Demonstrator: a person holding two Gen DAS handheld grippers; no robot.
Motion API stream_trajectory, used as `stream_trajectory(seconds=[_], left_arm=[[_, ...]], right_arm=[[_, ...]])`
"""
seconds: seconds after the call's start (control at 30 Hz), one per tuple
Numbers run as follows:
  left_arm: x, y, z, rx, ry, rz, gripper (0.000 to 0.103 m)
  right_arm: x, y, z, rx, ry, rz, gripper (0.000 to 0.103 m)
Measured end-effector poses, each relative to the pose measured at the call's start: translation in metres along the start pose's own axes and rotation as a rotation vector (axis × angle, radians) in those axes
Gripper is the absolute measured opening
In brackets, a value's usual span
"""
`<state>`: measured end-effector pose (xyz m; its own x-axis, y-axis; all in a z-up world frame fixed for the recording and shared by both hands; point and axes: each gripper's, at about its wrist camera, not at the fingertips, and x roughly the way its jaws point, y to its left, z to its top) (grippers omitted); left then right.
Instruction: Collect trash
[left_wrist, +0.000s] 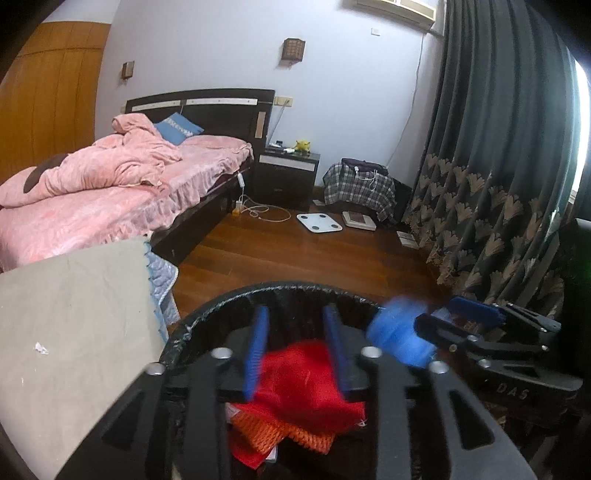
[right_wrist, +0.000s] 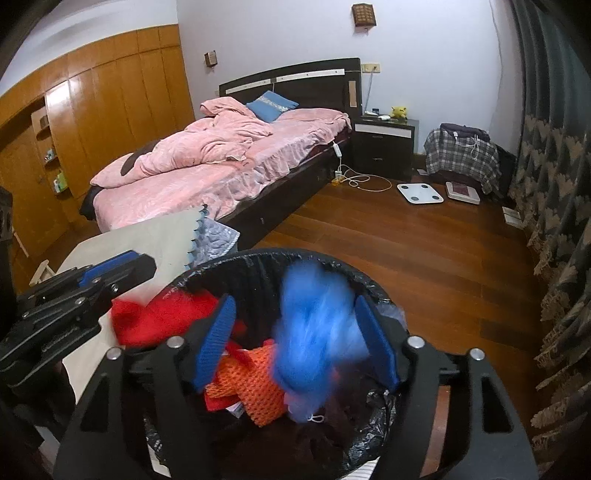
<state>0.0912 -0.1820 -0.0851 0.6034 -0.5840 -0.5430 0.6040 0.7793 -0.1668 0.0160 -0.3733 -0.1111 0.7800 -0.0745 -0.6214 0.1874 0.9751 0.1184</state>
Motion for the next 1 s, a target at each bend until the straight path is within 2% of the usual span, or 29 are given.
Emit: stream_trajectory(seconds=[0.07,0.13,0.23,0.3,0.5,0.77,1.0], left_arm=[[-0.001,0.005,-0.001,-0.010,0.002,0.011,0.046],[-0.003,0.010,-0.001,-0.019,0.001,0.022,0.052],[-0.008,0.020,0.000,-0.032,0.005,0.046,0.066],[-0.014,0.024,0.001,-0.040,-0.002,0.065,0.076],[-0.037,0.036,0.003,-0.051,-0.022,0.140,0.095],[-0.069,0.048,0.003,-0.069,-0.037,0.213,0.097],[-0.090,0.045,0.005,-0.066,-0.050,0.242,0.097]], right_arm=[[0.000,-0.001,-0.001,0.003,-0.001,-0.007,0.076],[-0.001,-0.002,-0.001,0.006,0.000,-0.016,0.087],[-0.003,-0.001,0.000,0.015,-0.003,-0.024,0.094],[-0.005,0.001,0.000,0.014,0.001,-0.023,0.096],[-0.016,0.010,0.004,-0.005,-0.020,-0.011,0.097],[-0.033,0.028,0.011,-0.017,-0.027,0.032,0.098],[-0.046,0.044,0.017,-0.043,-0.035,0.053,0.098]])
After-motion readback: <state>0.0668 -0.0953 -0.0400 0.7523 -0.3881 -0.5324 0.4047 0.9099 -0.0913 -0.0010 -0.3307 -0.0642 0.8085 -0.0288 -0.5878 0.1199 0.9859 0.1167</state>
